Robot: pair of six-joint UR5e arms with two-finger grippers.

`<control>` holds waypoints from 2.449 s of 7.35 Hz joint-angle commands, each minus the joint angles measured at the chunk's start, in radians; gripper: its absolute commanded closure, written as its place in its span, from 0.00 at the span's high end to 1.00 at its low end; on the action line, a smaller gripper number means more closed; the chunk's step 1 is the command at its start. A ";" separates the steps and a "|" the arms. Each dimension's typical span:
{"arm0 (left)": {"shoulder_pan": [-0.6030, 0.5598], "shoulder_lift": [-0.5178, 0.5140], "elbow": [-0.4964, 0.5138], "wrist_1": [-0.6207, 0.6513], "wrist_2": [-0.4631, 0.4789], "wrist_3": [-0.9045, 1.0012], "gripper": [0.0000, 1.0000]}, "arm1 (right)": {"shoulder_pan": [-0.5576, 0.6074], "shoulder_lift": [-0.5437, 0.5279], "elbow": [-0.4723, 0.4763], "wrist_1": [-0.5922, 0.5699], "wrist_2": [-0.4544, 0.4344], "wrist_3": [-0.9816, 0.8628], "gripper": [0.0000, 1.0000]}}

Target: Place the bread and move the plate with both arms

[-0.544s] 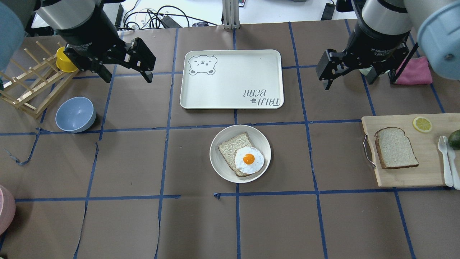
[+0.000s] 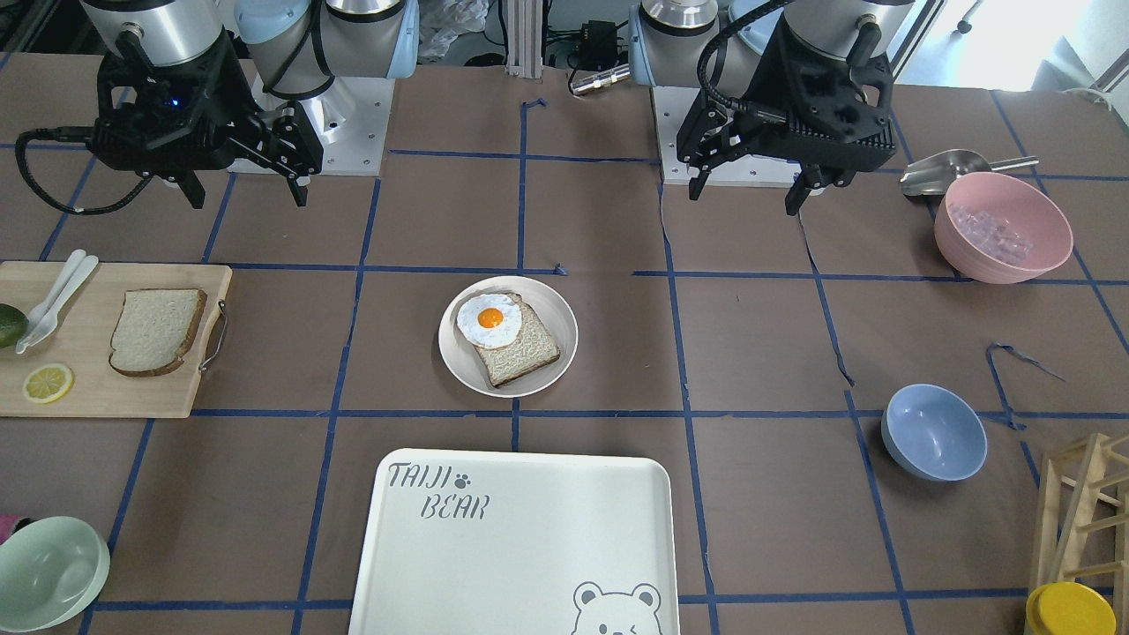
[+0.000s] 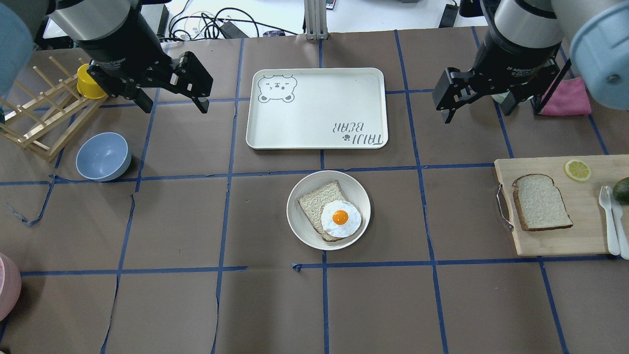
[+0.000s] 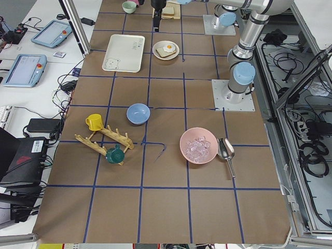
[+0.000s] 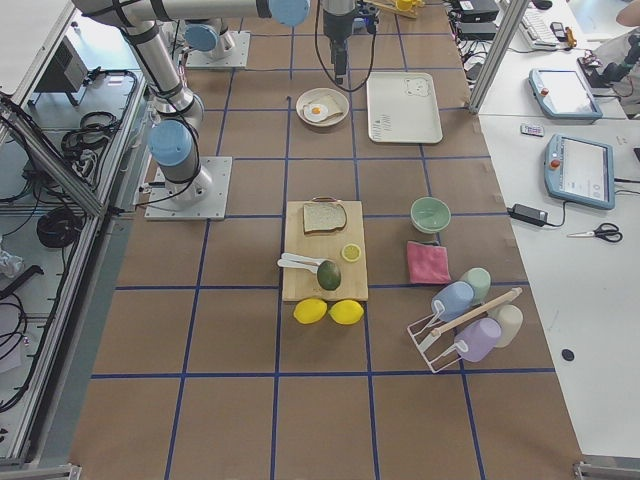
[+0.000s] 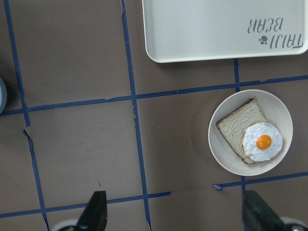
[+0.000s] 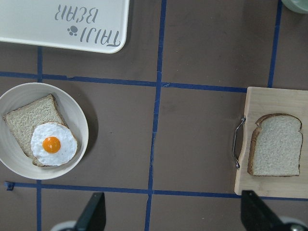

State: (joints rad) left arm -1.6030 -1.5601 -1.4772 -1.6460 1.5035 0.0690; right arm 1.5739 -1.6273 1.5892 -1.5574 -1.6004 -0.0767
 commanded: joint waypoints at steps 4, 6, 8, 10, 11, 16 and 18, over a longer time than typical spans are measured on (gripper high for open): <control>0.000 0.000 0.000 0.000 0.000 0.000 1.00 | -0.003 0.001 0.000 -0.009 -0.004 -0.003 1.00; 0.000 0.000 0.000 0.000 0.000 0.000 1.00 | -0.003 0.001 0.000 -0.009 -0.006 -0.006 1.00; 0.000 0.000 0.000 0.000 0.000 0.000 1.00 | -0.002 0.001 0.002 -0.007 -0.006 -0.005 1.00; 0.000 0.002 0.000 0.000 0.000 0.000 1.00 | -0.002 0.001 0.002 -0.007 -0.006 -0.002 1.00; 0.000 0.002 0.000 0.000 0.000 0.000 1.00 | -0.003 0.001 0.003 -0.007 -0.006 -0.002 1.00; 0.000 0.005 -0.002 -0.002 0.001 0.000 1.00 | -0.012 0.013 0.008 -0.012 -0.006 -0.006 1.00; 0.000 0.006 -0.003 -0.002 0.001 0.000 1.00 | -0.034 0.044 0.011 -0.007 0.010 -0.003 1.00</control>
State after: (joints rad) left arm -1.6030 -1.5550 -1.4793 -1.6474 1.5048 0.0690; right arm 1.5534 -1.6055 1.5984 -1.5668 -1.6022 -0.0786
